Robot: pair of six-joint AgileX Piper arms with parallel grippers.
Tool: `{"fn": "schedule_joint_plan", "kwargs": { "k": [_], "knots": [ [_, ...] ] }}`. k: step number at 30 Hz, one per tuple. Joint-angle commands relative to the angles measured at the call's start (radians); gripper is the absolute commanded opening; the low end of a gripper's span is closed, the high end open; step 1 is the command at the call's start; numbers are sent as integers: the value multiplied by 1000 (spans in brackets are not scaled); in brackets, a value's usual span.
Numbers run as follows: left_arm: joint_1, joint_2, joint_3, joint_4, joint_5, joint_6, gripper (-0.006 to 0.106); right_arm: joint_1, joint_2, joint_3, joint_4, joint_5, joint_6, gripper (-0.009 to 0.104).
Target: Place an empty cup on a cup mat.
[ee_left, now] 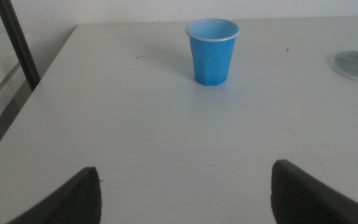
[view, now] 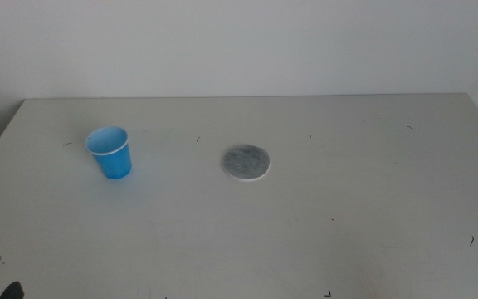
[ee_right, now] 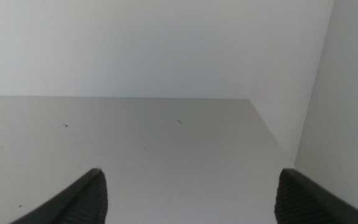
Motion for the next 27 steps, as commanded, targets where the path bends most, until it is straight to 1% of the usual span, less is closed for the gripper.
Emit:
{"fn": "schedule_joint_plan", "kwargs": {
  "k": [1,4,9,16,27],
  "knots": [
    [0,8,-45,-12,-88,-10,105,2,-19,-12,-9,-78,-8,94],
    [0,84,-98,-16,-91,-14,105,2,-19,-12,-9,-78,-8,94],
    [0,281,-247,-21,-85,-23,105,2,-19,-12,-9,-78,-8,94],
    [0,616,-551,-23,-51,-43,105,2,-19,-12,-9,-78,-8,94],
    [0,1055,-1114,-23,249,-43,105,2,-19,-12,-9,-78,-8,94]
  ]
}}
